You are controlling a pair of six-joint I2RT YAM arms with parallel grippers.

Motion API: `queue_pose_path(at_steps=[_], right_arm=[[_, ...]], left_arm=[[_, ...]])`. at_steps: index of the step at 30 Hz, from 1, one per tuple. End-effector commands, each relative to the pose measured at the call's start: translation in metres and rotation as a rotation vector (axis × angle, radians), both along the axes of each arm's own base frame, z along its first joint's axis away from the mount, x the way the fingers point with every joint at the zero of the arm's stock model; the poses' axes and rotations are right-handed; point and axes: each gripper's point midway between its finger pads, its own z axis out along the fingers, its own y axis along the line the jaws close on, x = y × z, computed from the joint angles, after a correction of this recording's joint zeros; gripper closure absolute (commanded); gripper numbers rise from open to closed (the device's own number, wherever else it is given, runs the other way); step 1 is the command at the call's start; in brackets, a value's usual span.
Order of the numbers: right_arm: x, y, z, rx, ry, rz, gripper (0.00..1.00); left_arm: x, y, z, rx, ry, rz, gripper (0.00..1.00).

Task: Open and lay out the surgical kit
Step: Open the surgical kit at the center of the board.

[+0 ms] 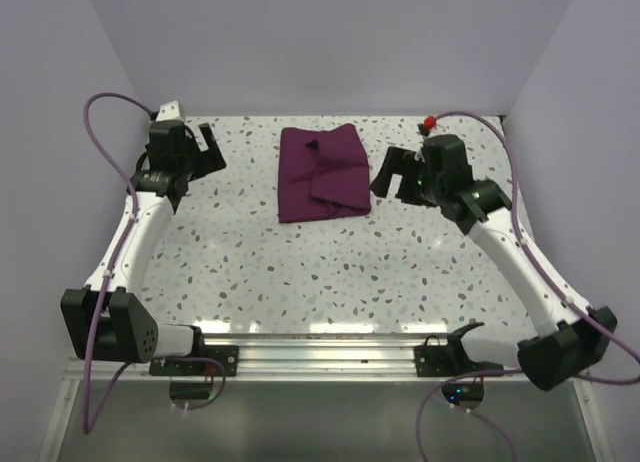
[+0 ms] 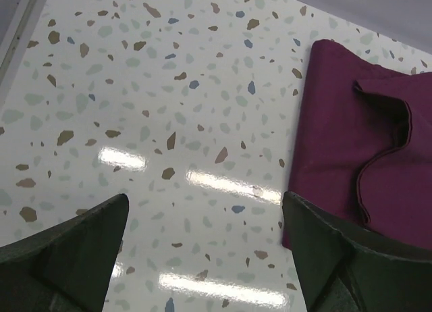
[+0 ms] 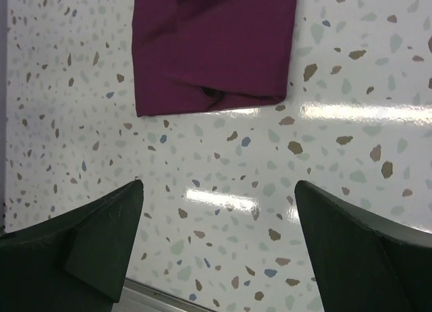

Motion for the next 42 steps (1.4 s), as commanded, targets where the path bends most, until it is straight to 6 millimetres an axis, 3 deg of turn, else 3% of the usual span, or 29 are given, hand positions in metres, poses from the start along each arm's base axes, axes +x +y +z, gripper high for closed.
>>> queue_pose_path(at_steps=[1, 2, 3, 4, 5, 6, 8, 11, 13, 14, 15, 16, 17, 23, 24, 26, 31, 33, 34, 37, 42], right_arm=[[0.034, 0.037, 0.025, -0.087, -0.041, 0.100, 0.01], [0.035, 0.055, 0.025, -0.124, -0.035, 0.140, 0.02], [0.052, 0.065, -0.003, -0.226, 0.020, 0.148, 0.02], [0.058, 0.076, 0.015, -0.258, -0.002, 0.166, 0.02], [0.057, 0.093, 0.012, -0.304, -0.001, 0.199, 0.02], [0.058, 0.098, 0.001, -0.370, 0.033, 0.229, 0.01], [0.076, 0.128, -0.018, -0.402, 0.060, 0.277, 0.02], [0.091, 0.158, -0.053, -0.428, 0.118, 0.318, 0.04], [0.102, 0.174, -0.053, -0.440, 0.098, 0.330, 0.04], [0.108, 0.183, -0.082, -0.497, 0.132, 0.332, 0.04], [0.112, 0.187, -0.093, -0.518, 0.148, 0.335, 0.04], [0.116, 0.191, -0.085, -0.511, 0.133, 0.330, 0.04], [0.121, 0.192, -0.108, -0.553, 0.163, 0.320, 0.04], [0.130, 0.191, -0.147, -0.593, 0.179, 0.286, 0.05], [0.131, 0.189, -0.161, -0.622, 0.197, 0.285, 0.06], [0.134, 0.187, -0.161, -0.637, 0.193, 0.275, 0.11], [0.137, 0.185, -0.174, -0.653, 0.203, 0.260, 0.47], [0.140, 0.183, -0.175, -0.646, 0.207, 0.248, 0.54], [0.140, 0.184, -0.174, -0.640, 0.205, 0.247, 0.66], [0.147, 0.182, -0.161, -0.615, 0.184, 0.220, 0.89], [0.163, 0.165, -0.129, -0.563, 0.146, 0.156, 1.00]], left_arm=[[-0.029, 0.001, 0.012, -0.051, 0.034, 0.045, 0.00], [-0.040, 0.001, 0.011, -0.054, 0.023, 0.050, 0.00], [-0.044, 0.003, 0.013, -0.060, 0.005, 0.061, 0.00], [-0.049, 0.002, 0.013, -0.075, -0.005, 0.072, 0.00], [-0.058, 0.001, 0.013, -0.080, -0.020, 0.067, 0.00], [-0.062, 0.001, 0.012, -0.088, -0.020, 0.066, 0.00], [-0.069, -0.002, 0.010, -0.094, -0.016, 0.053, 0.00], [-0.078, -0.001, 0.000, -0.078, 0.016, 0.045, 0.00], [-0.082, 0.001, -0.004, -0.069, 0.021, 0.051, 0.00], [-0.085, 0.001, -0.008, -0.061, 0.022, 0.041, 0.00], [-0.086, 0.000, -0.010, -0.060, 0.025, 0.037, 0.00], [-0.087, 0.000, -0.013, -0.050, 0.035, 0.030, 0.00], [-0.088, 0.000, -0.016, -0.043, 0.045, 0.026, 0.00], [-0.091, 0.007, -0.023, -0.015, 0.066, 0.051, 0.00], [-0.091, 0.007, -0.023, -0.014, 0.061, 0.048, 0.00], [-0.089, 0.010, -0.019, 0.000, 0.048, 0.058, 0.00], [-0.083, 0.014, -0.019, 0.015, 0.066, 0.079, 0.00], [-0.083, 0.013, -0.025, 0.007, 0.080, 0.084, 0.00], [-0.084, 0.012, -0.029, -0.001, 0.087, 0.086, 0.00], [-0.084, 0.011, -0.033, -0.005, 0.096, 0.081, 0.00], [-0.084, 0.011, -0.037, -0.016, 0.101, 0.088, 0.00]])
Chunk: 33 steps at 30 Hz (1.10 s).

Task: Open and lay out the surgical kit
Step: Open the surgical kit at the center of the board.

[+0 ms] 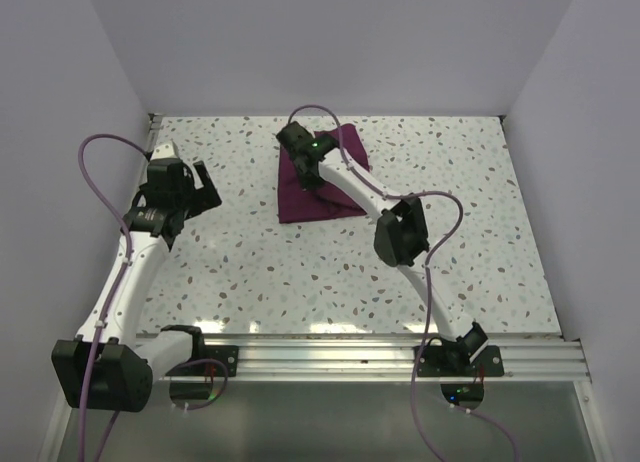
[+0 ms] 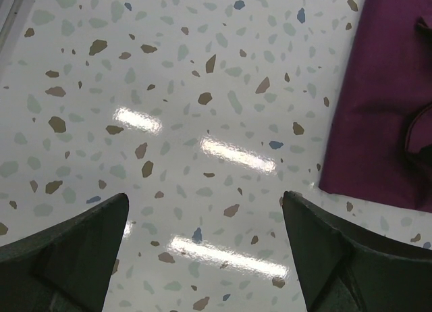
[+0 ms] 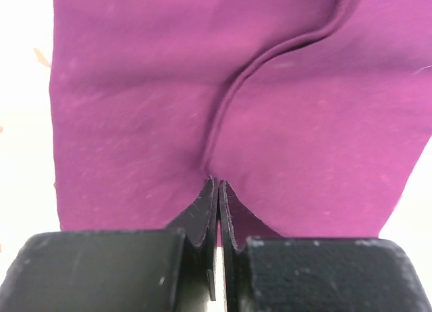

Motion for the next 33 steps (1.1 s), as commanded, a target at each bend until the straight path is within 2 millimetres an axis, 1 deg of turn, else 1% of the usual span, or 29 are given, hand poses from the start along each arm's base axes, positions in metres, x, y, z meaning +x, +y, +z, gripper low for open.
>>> queue_pose_path(at_steps=[1, 4, 6, 7, 8, 9, 10, 11, 12, 13, 14, 15, 16, 17, 18, 19, 20, 21, 22, 23, 24, 25, 26, 27, 28, 29, 30, 32, 33], right_arm=[[0.021, -0.021, 0.050, 0.054, -0.091, -0.071, 1.00], [0.020, -0.028, 0.054, 0.059, -0.078, -0.074, 1.00], [0.018, -0.032, 0.060, 0.048, -0.085, -0.076, 1.00], [0.020, -0.038, 0.065, 0.042, -0.097, -0.091, 1.00], [0.022, -0.047, 0.078, 0.038, -0.127, -0.121, 1.00], [0.024, -0.054, 0.086, 0.040, -0.141, -0.141, 1.00], [0.032, -0.072, 0.093, 0.044, -0.152, -0.186, 1.00], [0.034, -0.086, 0.094, 0.042, -0.150, -0.221, 1.00], [0.037, -0.103, 0.114, 0.051, -0.187, -0.259, 1.00], [0.045, -0.129, 0.118, 0.044, -0.196, -0.311, 1.00], [0.042, -0.147, 0.109, 0.010, -0.175, -0.340, 1.00], [0.040, -0.162, 0.123, 0.012, -0.198, -0.368, 1.00], [0.042, -0.188, 0.122, -0.016, -0.198, -0.419, 1.00], [0.038, -0.202, 0.121, -0.024, -0.191, -0.449, 1.00], [0.030, -0.216, 0.102, -0.059, -0.148, -0.473, 1.00], [0.026, -0.238, 0.107, -0.062, -0.156, -0.520, 1.00], [0.014, -0.251, 0.086, -0.094, -0.107, -0.547, 1.00], [0.011, -0.261, 0.081, -0.097, -0.102, -0.572, 1.00], [0.006, -0.276, 0.081, -0.096, -0.100, -0.606, 1.00], [-0.003, -0.285, 0.064, -0.116, -0.067, -0.630, 1.00], [-0.007, -0.292, 0.058, -0.120, -0.053, -0.650, 1.00], [-0.011, -0.305, 0.052, -0.126, -0.037, -0.682, 1.00], [-0.017, -0.310, 0.039, -0.127, 0.000, -0.697, 1.00], [-0.020, -0.313, 0.033, -0.124, 0.023, -0.702, 0.90], [-0.022, -0.323, 0.027, -0.129, 0.044, -0.726, 0.67], [-0.025, -0.331, 0.021, -0.156, 0.058, -0.749, 0.31], [-0.029, -0.336, 0.020, -0.175, 0.075, -0.761, 0.20], [-0.032, -0.349, 0.023, -0.178, 0.073, -0.802, 0.15], [-0.034, -0.357, 0.026, -0.174, 0.069, -0.826, 0.15]], left_arm=[[0.005, -0.001, 0.000, -0.013, -0.021, 0.009, 0.00], [0.009, -0.005, 0.000, -0.031, -0.028, -0.001, 0.00], [0.013, -0.007, 0.002, -0.040, -0.034, -0.007, 0.00], [0.016, -0.008, 0.004, -0.044, -0.035, -0.009, 0.00], [0.018, -0.008, 0.006, -0.045, -0.037, -0.010, 0.00], [0.020, -0.008, 0.008, -0.046, -0.041, -0.009, 0.00], [0.023, -0.009, 0.012, -0.046, -0.049, -0.009, 0.00], [0.024, -0.009, 0.013, -0.045, -0.053, -0.010, 0.00], [0.027, -0.009, 0.016, -0.044, -0.059, -0.014, 0.00], [0.029, -0.010, 0.018, -0.044, -0.067, -0.020, 0.00], [0.032, -0.011, 0.019, -0.044, -0.074, -0.029, 0.00], [0.035, -0.014, 0.023, -0.047, -0.085, -0.051, 0.00], [0.042, -0.020, 0.025, -0.048, -0.098, -0.078, 0.00], [0.046, -0.025, 0.026, -0.043, -0.102, -0.104, 0.00], [0.050, -0.029, 0.025, -0.023, -0.099, -0.123, 0.00], [0.059, -0.043, 0.022, -0.005, -0.079, -0.154, 0.00], [0.064, -0.046, 0.019, 0.032, -0.066, -0.144, 0.00], [0.076, -0.068, 0.013, 0.062, -0.040, -0.192, 0.00], [0.079, -0.077, 0.007, 0.083, -0.015, -0.205, 0.00], [0.085, -0.085, 0.003, 0.099, 0.000, -0.219, 0.00], [0.095, -0.096, 0.010, 0.105, -0.012, -0.226, 0.00], [0.100, -0.115, -0.013, 0.116, 0.046, -0.263, 0.00], [0.104, -0.124, -0.018, 0.118, 0.061, -0.275, 0.00], [0.114, -0.135, -0.013, 0.104, 0.049, -0.276, 0.00], [0.116, -0.151, -0.037, 0.116, 0.110, -0.305, 0.00], [0.120, -0.161, -0.044, 0.117, 0.126, -0.317, 0.00], [0.128, -0.183, -0.056, 0.119, 0.145, -0.345, 0.00], [0.130, -0.203, -0.069, 0.136, 0.182, -0.377, 0.00], [0.133, -0.224, -0.079, 0.150, 0.201, -0.405, 0.00]])
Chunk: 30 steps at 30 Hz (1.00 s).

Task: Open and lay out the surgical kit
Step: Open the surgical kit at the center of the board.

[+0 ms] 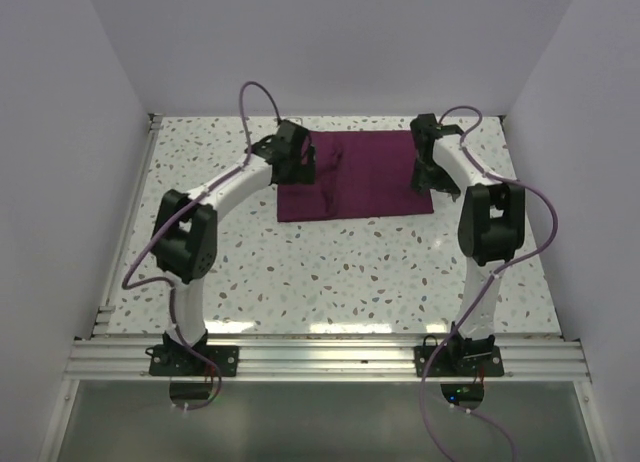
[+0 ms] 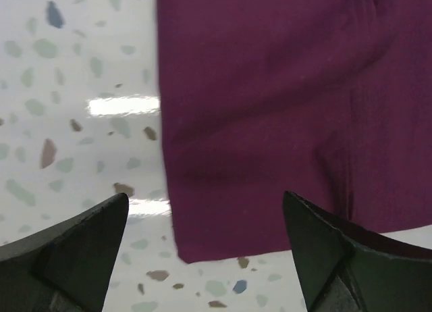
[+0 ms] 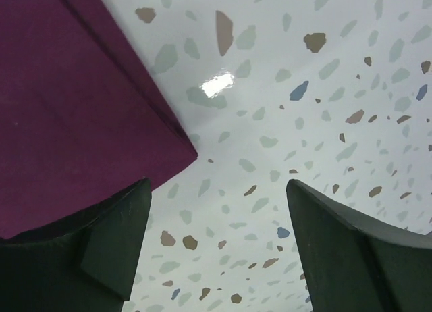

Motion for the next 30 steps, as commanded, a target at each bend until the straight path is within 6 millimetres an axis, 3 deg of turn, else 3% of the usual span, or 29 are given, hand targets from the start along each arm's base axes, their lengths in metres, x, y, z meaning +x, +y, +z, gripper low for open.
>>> queue_pose_path(at_steps=[1, 3, 6, 11, 16, 18, 19, 21, 22, 25, 30], right_arm=[[-0.001, -0.022, 0.021, -0.015, -0.066, -0.093, 0.15], [0.000, -0.023, 0.032, 0.009, -0.099, -0.103, 0.15], [0.006, -0.017, 0.044, 0.051, -0.132, -0.095, 0.15], [0.015, -0.006, 0.055, 0.115, -0.159, -0.080, 0.16], [0.015, -0.004, 0.053, 0.122, -0.153, -0.074, 0.17], [0.014, -0.004, 0.051, 0.119, -0.143, -0.072, 0.18], [0.015, -0.005, 0.052, 0.119, -0.145, -0.074, 0.18], [0.015, -0.006, 0.051, 0.113, -0.137, -0.075, 0.18], [0.015, -0.004, 0.053, 0.113, -0.141, -0.072, 0.18], [0.019, -0.004, 0.056, 0.111, -0.151, -0.073, 0.19], [0.037, -0.001, 0.064, 0.126, -0.176, -0.071, 0.20]], left_arm=[[0.006, -0.046, -0.011, 0.038, 0.029, -0.050, 0.00], [0.012, -0.074, -0.021, 0.063, 0.030, -0.072, 0.00], [0.010, -0.087, -0.042, 0.122, 0.073, -0.057, 0.00], [0.006, -0.076, -0.067, 0.195, 0.125, -0.023, 0.00], [-0.005, -0.105, -0.083, 0.065, 0.152, -0.147, 0.00], [-0.006, -0.113, -0.085, 0.046, 0.155, -0.177, 0.11], [-0.005, -0.114, -0.086, 0.048, 0.156, -0.180, 0.28], [-0.004, -0.115, -0.088, 0.057, 0.164, -0.188, 0.47], [-0.003, -0.115, -0.088, 0.059, 0.166, -0.193, 0.61], [-0.004, -0.116, -0.086, 0.059, 0.172, -0.197, 0.81], [0.000, -0.109, -0.044, 0.052, 0.108, -0.177, 0.83]])
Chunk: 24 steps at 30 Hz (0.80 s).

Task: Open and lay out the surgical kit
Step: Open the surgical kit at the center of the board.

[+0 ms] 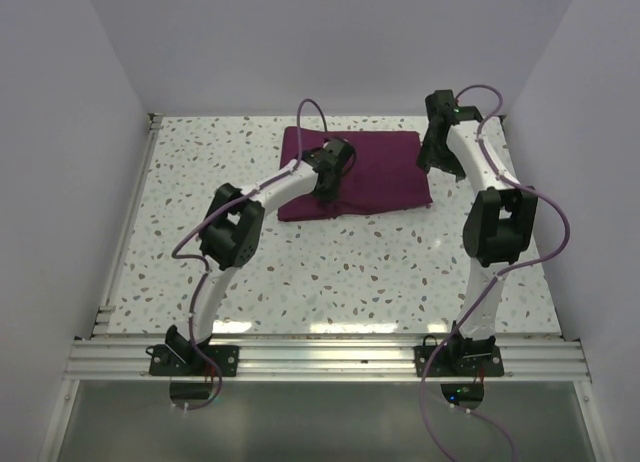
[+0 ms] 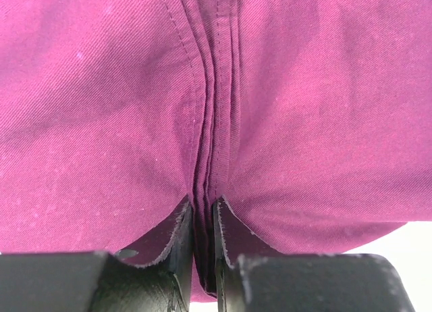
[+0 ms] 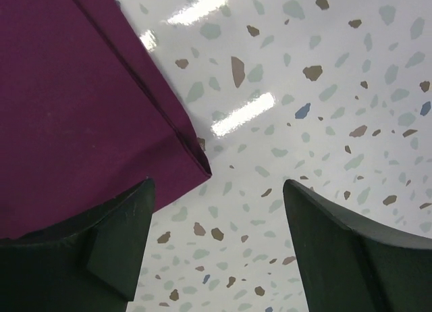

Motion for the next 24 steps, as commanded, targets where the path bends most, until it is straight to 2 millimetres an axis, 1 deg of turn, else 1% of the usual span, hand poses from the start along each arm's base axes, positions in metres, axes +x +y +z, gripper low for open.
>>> queue_pose_path(at_steps=[1, 2, 3, 4, 5, 6, 7, 8, 10, 11, 13, 14, 16, 17, 18, 19, 20, 21, 22, 23, 24], right_arm=[[0.018, 0.008, 0.018, 0.032, -0.053, -0.003, 0.20], [0.026, 0.010, 0.026, 0.047, -0.083, -0.001, 0.20], [0.030, 0.012, 0.026, 0.059, -0.090, 0.002, 0.20], [0.039, 0.017, 0.029, 0.080, -0.109, 0.007, 0.20], [0.042, 0.020, 0.029, 0.089, -0.112, 0.009, 0.21], [0.047, 0.022, 0.024, 0.098, -0.106, 0.009, 0.21], [0.054, 0.027, 0.030, 0.115, -0.129, 0.016, 0.21], [0.055, 0.028, 0.029, 0.119, -0.127, 0.020, 0.21], [0.063, 0.031, 0.029, 0.129, -0.136, 0.019, 0.21], [0.064, 0.034, 0.029, 0.136, -0.138, 0.027, 0.21], [0.067, 0.035, 0.029, 0.143, -0.144, 0.028, 0.21], [0.070, 0.038, 0.025, 0.154, -0.149, 0.033, 0.22], [0.074, 0.041, 0.021, 0.172, -0.152, 0.042, 0.23], [0.080, 0.045, 0.016, 0.185, -0.163, 0.054, 0.23], [0.084, 0.054, 0.014, 0.227, -0.166, 0.083, 0.23], [0.088, 0.059, 0.010, 0.251, -0.172, 0.098, 0.23], [0.099, 0.064, 0.011, 0.276, -0.206, 0.114, 0.23], [0.104, 0.072, 0.004, 0.315, -0.207, 0.136, 0.23], [0.111, 0.077, 0.006, 0.331, -0.230, 0.149, 0.23], [0.122, 0.077, 0.009, 0.345, -0.266, 0.152, 0.22], [0.128, 0.079, 0.002, 0.357, -0.272, 0.147, 0.21]], left_arm=[[0.004, 0.005, 0.047, -0.034, -0.055, 0.002, 0.85], [0.001, 0.007, 0.051, -0.039, -0.057, 0.008, 0.85], [0.003, 0.009, 0.068, -0.068, -0.083, 0.012, 0.85], [0.003, 0.010, 0.074, -0.089, -0.088, 0.011, 0.86], [0.001, 0.011, 0.082, -0.127, -0.082, 0.005, 0.86], [0.001, 0.011, 0.087, -0.149, -0.084, 0.002, 0.83], [0.000, 0.012, 0.089, -0.163, -0.081, 0.003, 0.82], [0.000, 0.015, 0.094, -0.186, -0.079, 0.004, 0.81], [-0.001, 0.019, 0.098, -0.196, -0.085, 0.011, 0.83], [-0.003, 0.026, 0.098, -0.197, -0.081, 0.023, 0.86], [-0.002, 0.031, 0.099, -0.209, -0.088, 0.034, 0.95], [-0.003, 0.039, 0.098, -0.212, -0.080, 0.049, 1.00], [-0.003, 0.050, 0.096, -0.221, -0.074, 0.080, 1.00], [-0.002, 0.066, 0.094, -0.241, -0.065, 0.127, 1.00], [-0.002, 0.076, 0.093, -0.251, -0.062, 0.155, 1.00], [-0.004, 0.088, 0.090, -0.260, -0.054, 0.188, 1.00], [-0.010, 0.115, 0.085, -0.271, -0.040, 0.253, 1.00], [-0.010, 0.128, 0.086, -0.283, -0.054, 0.285, 1.00], [-0.014, 0.142, 0.084, -0.286, -0.057, 0.317, 1.00], [-0.022, 0.170, 0.083, -0.298, -0.071, 0.379, 1.00], [-0.028, 0.183, 0.081, -0.304, -0.074, 0.409, 1.00]])
